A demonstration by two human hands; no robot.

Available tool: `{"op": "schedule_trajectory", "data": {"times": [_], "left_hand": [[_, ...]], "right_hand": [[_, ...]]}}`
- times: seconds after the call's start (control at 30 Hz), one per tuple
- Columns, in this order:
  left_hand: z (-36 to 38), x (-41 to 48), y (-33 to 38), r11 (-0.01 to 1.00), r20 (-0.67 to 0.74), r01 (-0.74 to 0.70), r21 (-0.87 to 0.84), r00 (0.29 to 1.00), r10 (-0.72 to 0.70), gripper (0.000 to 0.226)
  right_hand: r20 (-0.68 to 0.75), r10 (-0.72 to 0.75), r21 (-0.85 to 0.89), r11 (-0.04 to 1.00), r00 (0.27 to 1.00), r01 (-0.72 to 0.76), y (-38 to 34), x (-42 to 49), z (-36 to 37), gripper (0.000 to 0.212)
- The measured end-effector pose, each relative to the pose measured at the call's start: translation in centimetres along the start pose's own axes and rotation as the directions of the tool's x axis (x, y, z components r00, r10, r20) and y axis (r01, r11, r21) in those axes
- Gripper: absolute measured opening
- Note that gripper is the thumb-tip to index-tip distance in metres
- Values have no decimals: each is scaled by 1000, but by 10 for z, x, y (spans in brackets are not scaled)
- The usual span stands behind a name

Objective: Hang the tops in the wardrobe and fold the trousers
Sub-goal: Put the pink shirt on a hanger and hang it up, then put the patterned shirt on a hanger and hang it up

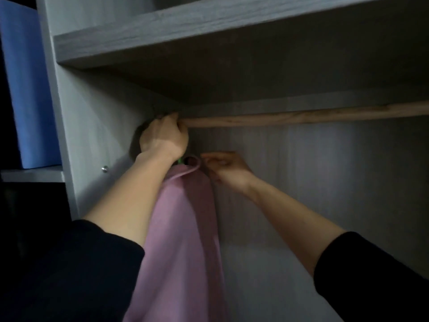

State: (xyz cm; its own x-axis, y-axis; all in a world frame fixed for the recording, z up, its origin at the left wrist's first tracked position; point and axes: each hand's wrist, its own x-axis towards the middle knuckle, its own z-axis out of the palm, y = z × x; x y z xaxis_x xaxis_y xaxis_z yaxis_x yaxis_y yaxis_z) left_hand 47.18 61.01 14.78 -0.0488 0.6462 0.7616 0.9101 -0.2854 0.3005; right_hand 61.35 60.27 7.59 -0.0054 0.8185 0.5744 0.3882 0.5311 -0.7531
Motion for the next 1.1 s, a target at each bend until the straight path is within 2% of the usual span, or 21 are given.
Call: {"op": "schedule_trajectory", "data": {"times": [0.1,0.23,0.43,0.57,0.63,0.73,0.83,0.9,1.0,1.1], "left_hand": [[10,-15,20,996,-103,-80,-34,992,76,45],[17,-34,83,944,-212,-311,-107,935,284,44],[40,-70,187,836,-177,-484,-259,874,452,42],[59,-88,234,758,-196,-583,-292,812,550,57],[65,-94,256,735,-213,-609,-299,793,570,67],[72,-100,289,712,-229,-630,-310,777,587,64],[81,-108,321,701,-281,-656,-279,754,594,54],[87,-113,337,714,-330,-649,-265,756,565,45],[95,-115,350,735,-392,-629,-254,761,517,38],[101,-113,352,737,-434,-628,-249,753,494,37]], "right_hand": [[-99,19,-64,998,995,-26,1,-21,-52,27],[-232,18,-221,973,973,-71,1,-52,-122,19],[-397,36,-444,867,917,-227,-9,-104,-209,18],[-450,-9,-602,741,893,-296,-16,-137,-256,19],[-473,-32,-683,644,880,-343,-18,-151,-278,22],[-532,-74,-760,480,843,-438,-22,-171,-309,24],[-569,-103,-814,216,816,-540,-28,-191,-338,28],[-573,-120,-818,27,811,-575,-31,-203,-357,33],[-600,-85,-773,-195,795,-604,-30,-216,-382,41],[-593,-20,-759,-319,805,-567,-27,-223,-392,28]]}}
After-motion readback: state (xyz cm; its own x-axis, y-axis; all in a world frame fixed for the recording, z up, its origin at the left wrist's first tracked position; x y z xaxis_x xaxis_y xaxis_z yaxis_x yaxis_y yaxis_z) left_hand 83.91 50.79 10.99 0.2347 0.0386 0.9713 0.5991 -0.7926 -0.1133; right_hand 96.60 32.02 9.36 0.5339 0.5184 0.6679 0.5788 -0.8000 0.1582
